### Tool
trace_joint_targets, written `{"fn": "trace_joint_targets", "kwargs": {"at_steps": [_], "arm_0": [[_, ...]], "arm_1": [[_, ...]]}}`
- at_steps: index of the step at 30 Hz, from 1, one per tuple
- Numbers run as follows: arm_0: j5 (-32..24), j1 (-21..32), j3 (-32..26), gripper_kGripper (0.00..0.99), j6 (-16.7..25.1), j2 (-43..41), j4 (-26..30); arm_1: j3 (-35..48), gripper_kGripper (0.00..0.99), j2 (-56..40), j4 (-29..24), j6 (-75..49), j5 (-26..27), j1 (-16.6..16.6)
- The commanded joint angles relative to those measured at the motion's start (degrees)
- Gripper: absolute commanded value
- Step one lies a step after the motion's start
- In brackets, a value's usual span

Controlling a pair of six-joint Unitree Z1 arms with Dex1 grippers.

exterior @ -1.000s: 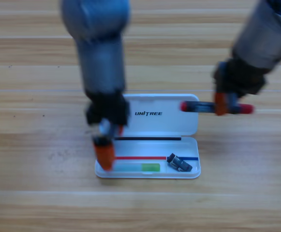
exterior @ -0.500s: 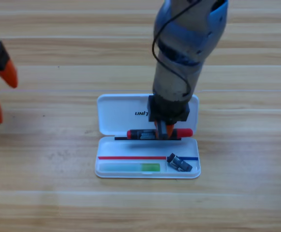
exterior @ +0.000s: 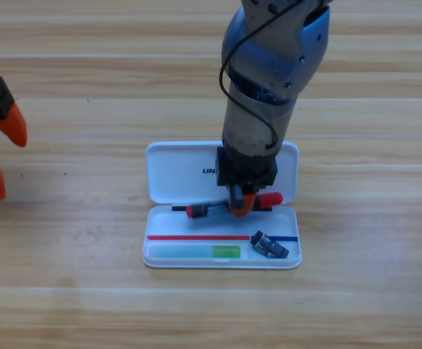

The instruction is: Clean up eraser and pencils

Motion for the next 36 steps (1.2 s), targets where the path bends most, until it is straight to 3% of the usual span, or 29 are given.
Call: {"fn": "trace_joint_targets", "kwargs": {"at_steps": [1,7,12,19,26,31,33,36], "arm_0": [[-0.5,1.0,1.6,0.990,0.3,0.8,-0.9],[-0.7,1.0,1.5,0.990,0.3,1.4,-1.6],[-2.7,1.0,-0.5,0.990,0.1,2.4,-4.7],[-9.4,3.5,-8.0,0.985,-3.3,7.4,-9.6],[-16.9,5.3,-17.5,0.868,-6.0,17.9,-13.4],[-25.0,6.5,-24.6,0.661,-7.5,28.2,-13.3],[-28.0,6.5,-26.3,0.488,-7.5,31.8,-13.2],[-31.4,6.3,-27.3,0.144,-6.6,35.6,-13.2]], "arm_1": [[0.2,0.907,3.8,0.8,1.7,0.1,2.0],[3.0,0.959,-2.6,0.9,1.8,1.3,2.1],[10.7,0.959,-17.1,0.9,2.4,7.7,1.4],[24.9,0.959,-35.6,0.4,3.4,18.3,-1.9],[43.8,0.976,-52.2,-13.7,12.7,22.9,-5.9],[51.0,0.985,-59.2,-18.3,17.4,28.9,-6.0],[52.2,0.985,-60.1,-19.6,17.7,29.0,-6.0],[53.0,0.985,-60.2,-20.8,17.8,29.0,-6.0]]}}
